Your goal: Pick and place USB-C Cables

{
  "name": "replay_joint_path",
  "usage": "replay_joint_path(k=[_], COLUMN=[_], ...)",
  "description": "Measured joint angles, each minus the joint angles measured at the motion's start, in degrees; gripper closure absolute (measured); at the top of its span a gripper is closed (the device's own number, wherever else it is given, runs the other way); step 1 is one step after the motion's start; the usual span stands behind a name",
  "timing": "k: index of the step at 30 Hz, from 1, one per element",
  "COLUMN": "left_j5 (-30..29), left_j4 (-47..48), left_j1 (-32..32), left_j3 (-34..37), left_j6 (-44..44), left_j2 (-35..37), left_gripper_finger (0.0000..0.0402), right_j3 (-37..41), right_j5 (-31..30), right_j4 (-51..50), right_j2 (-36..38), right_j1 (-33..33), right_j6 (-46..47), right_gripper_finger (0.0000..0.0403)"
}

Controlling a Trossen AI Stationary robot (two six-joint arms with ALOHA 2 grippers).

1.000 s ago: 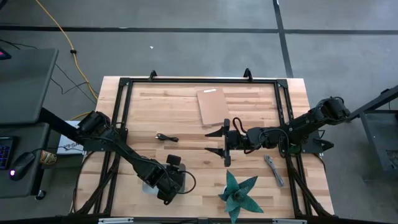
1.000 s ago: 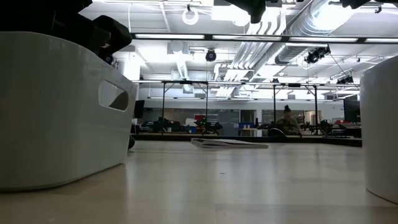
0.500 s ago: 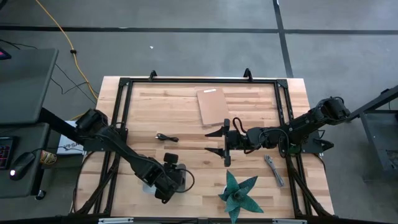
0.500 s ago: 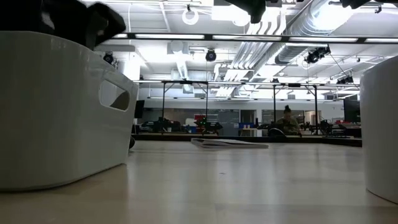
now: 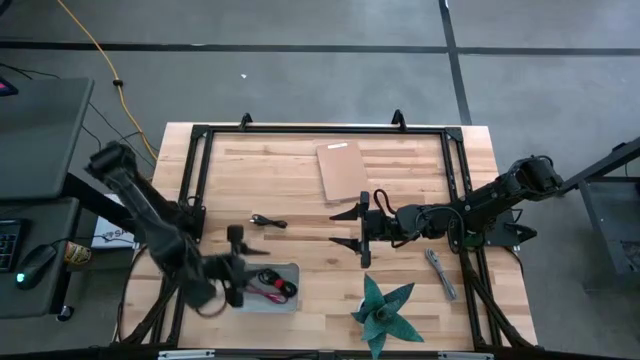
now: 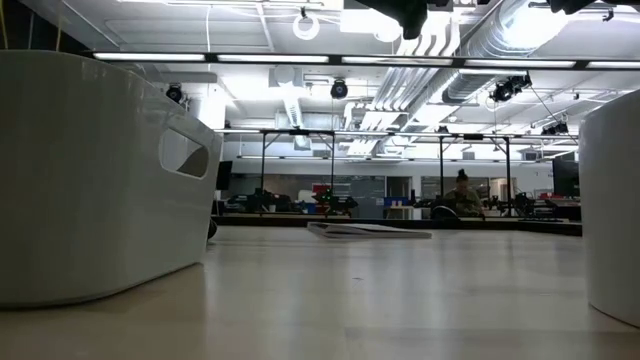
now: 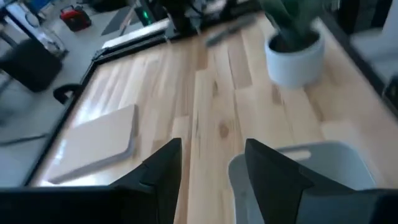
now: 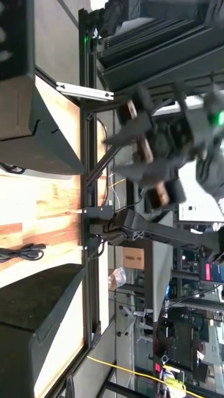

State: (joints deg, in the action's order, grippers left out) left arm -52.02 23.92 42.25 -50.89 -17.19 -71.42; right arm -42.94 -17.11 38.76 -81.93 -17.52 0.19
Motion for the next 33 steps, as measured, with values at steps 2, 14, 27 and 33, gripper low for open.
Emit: replay_joint_path(k=[2, 14, 27, 33], left_j5=[3.05, 40.73, 40.32, 40.29], left_j4=[-7.85, -52.53, -55.42, -57.26], left_j1=[-2.13, -24.71, -28.58, -28.58], left_j3=[6.49, 31.94, 33.30, 33.30], left_j6=[1.27, 11.88, 11.49, 10.30], left_j2=[5.17, 18.98, 19.19, 19.19], left_gripper_finger=[0.0245, 0.0245, 0.0245, 0.0245], right_j3=[0.00, 0.00, 0.00, 0.00], right_j5=[-0.02, -0.19, -0.39, -0.41], right_j4=[0.01, 0.02, -0.02, -0.02], right_j2=[0.00, 0.00, 0.00, 0.00], right_j1=[0.00, 0.02, 0.01, 0.02], right_j6=[0.00, 1.32, 1.31, 1.31], right_gripper_finger=[0.0164, 0.0164, 0.0164, 0.0164])
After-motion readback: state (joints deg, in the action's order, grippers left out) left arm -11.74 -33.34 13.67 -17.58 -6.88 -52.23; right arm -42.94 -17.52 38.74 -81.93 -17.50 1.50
